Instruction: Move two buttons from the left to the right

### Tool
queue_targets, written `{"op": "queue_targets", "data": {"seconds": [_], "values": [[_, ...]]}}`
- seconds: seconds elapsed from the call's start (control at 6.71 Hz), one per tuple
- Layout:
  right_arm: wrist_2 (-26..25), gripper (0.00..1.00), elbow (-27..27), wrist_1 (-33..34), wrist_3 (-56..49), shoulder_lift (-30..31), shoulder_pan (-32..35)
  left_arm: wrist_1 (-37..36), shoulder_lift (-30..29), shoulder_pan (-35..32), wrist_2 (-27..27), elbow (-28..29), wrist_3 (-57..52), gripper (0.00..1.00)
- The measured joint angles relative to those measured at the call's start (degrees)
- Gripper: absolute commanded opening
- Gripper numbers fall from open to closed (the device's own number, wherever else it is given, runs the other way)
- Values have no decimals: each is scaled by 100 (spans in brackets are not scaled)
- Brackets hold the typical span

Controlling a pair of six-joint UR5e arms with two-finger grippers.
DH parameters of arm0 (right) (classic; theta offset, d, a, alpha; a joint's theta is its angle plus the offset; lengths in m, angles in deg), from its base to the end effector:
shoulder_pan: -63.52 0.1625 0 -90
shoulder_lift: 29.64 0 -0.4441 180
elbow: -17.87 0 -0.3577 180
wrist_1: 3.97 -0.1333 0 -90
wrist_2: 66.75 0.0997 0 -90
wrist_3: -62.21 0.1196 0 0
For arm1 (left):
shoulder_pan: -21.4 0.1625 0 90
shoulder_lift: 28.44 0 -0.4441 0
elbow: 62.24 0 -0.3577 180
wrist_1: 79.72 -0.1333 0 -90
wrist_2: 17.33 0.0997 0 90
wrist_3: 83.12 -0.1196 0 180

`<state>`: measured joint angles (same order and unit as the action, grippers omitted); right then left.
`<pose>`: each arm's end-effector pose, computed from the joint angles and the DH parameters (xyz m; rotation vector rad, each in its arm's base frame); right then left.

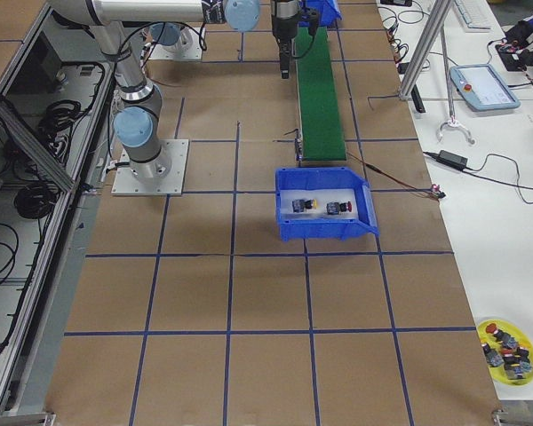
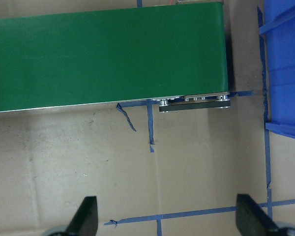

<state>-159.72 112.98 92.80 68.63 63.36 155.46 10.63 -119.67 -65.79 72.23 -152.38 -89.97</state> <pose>0.1420 -0.4387 0.4819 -0.1242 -3.0906 0.1314 -0.1113 -0.4692 0.4754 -0.1102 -3.1291 -0.0458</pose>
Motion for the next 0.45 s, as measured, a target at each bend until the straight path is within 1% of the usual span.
{"op": "queue_targets", "data": {"seconds": [0.45], "values": [[46, 100, 37, 25, -33, 22, 8, 0, 0, 0, 0, 5, 0, 100]]}}
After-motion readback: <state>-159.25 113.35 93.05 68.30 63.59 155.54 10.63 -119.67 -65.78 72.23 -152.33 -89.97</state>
